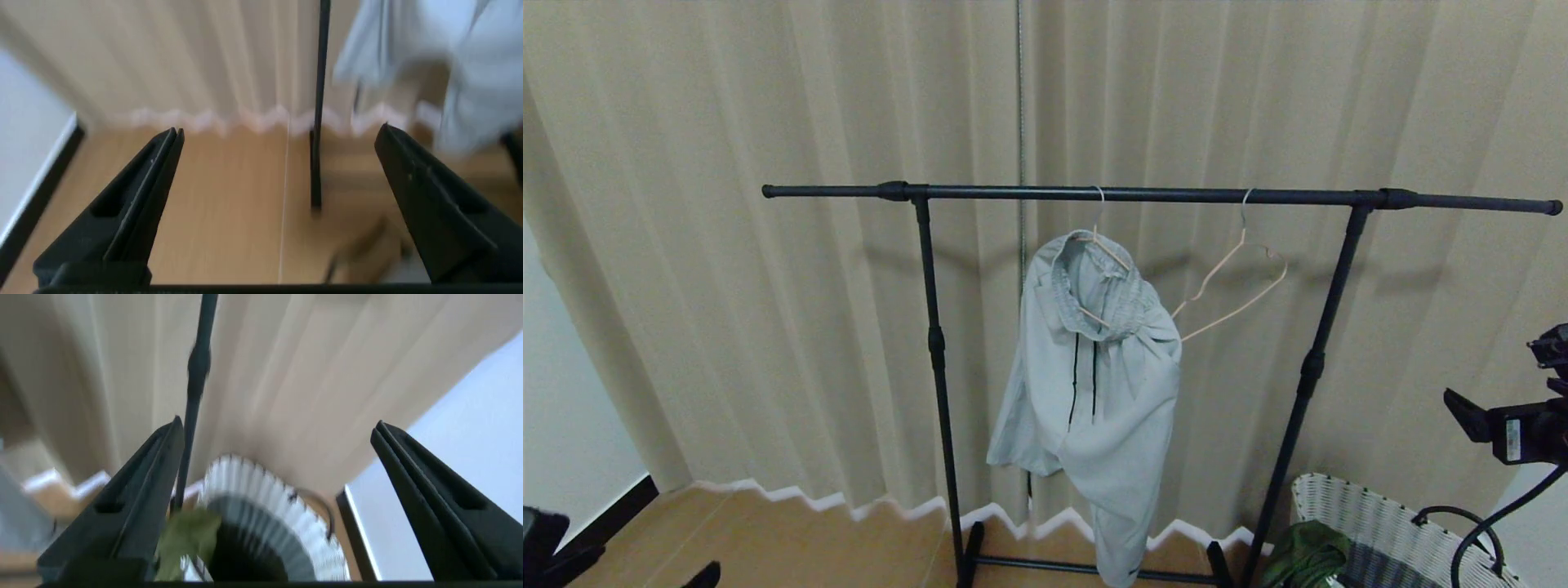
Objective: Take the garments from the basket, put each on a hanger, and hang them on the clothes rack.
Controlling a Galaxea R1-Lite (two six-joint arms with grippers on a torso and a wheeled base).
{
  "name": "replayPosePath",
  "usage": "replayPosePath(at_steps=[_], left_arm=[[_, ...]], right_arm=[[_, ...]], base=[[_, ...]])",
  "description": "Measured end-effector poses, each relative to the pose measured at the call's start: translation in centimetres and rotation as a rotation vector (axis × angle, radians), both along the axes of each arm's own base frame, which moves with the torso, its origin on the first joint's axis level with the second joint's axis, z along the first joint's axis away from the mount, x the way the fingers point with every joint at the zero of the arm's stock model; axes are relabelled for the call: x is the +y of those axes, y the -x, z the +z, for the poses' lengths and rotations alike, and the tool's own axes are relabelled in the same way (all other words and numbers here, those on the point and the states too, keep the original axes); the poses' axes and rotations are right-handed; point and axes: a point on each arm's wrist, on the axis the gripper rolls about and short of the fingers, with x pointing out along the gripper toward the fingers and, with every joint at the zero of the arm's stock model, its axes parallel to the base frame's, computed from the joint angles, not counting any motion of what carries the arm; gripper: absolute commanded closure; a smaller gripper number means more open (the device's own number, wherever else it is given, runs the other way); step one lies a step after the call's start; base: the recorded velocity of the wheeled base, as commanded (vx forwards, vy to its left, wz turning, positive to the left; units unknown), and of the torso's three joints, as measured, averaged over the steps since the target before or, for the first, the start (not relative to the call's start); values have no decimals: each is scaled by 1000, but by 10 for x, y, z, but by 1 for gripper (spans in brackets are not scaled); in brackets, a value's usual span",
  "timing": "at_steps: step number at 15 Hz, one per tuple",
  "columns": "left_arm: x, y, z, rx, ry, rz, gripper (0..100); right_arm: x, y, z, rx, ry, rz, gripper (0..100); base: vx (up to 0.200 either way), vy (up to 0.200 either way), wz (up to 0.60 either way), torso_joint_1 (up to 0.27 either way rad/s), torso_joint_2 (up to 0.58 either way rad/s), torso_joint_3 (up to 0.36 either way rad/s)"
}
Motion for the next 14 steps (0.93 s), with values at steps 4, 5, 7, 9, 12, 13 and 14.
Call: replayPosePath(at_steps=[4,5,7,9,12,13,14], left_arm=[[5,54,-6,11,16,84,0],[5,63,-9,-37,27,104,0],[4,77,-16,-131,54,136,0],[3,85,-22,-236,70,150,0],[3,86,-28,-331,92,136,0],[3,87,-29,-337,96,116,0],[3,88,-29,-345,99,92,0]], right_arm=[[0,8,-12,48,-12,-10,0],[0,9,-13,53,-14,-12,0],[1,11,-13,35,-9,-10,0],[1,13,-12,-36,16,-11,0],[1,10,-12,-154,67,-11,0],[0,8,-14,-183,83,-10,0],[-2,5,-17,-194,91,-11,0]], base=[[0,0,0,0,0,0],[0,0,0,0,0,0],[0,0,0,0,0,0],[0,0,0,0,0,0],[0,0,0,0,0,0],[0,0,0,0,0,0],[0,0,0,0,0,0]])
